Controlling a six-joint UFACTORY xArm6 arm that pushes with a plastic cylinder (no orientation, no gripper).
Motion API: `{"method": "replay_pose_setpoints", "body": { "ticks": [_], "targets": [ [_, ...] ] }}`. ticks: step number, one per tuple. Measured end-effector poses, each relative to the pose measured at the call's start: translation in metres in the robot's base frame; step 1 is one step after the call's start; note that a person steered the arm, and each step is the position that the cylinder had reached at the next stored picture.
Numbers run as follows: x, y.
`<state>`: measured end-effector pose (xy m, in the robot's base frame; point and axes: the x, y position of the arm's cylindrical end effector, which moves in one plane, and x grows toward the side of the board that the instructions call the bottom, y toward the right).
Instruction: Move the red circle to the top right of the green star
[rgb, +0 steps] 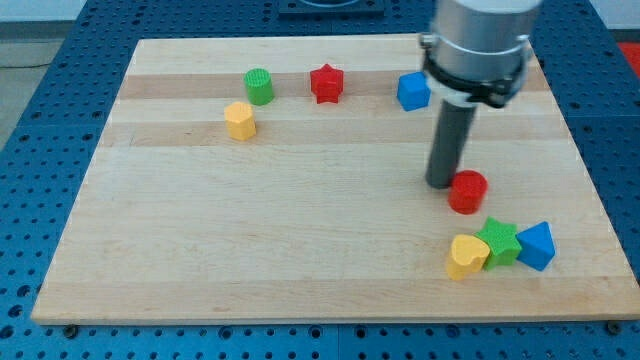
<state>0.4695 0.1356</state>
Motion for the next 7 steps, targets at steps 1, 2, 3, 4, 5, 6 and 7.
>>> {"method": "replay_pose_setpoints", "body": {
  "ticks": [1,2,3,4,5,6,7],
  "targets": [
    [-0.001,0.016],
    [-0.001,0.043],
    [0.006,0.053],
    [0.015,0.054],
    [0.023,0.054],
    [0.022,0.054],
    [-0.013,0.063]
  ]
}}
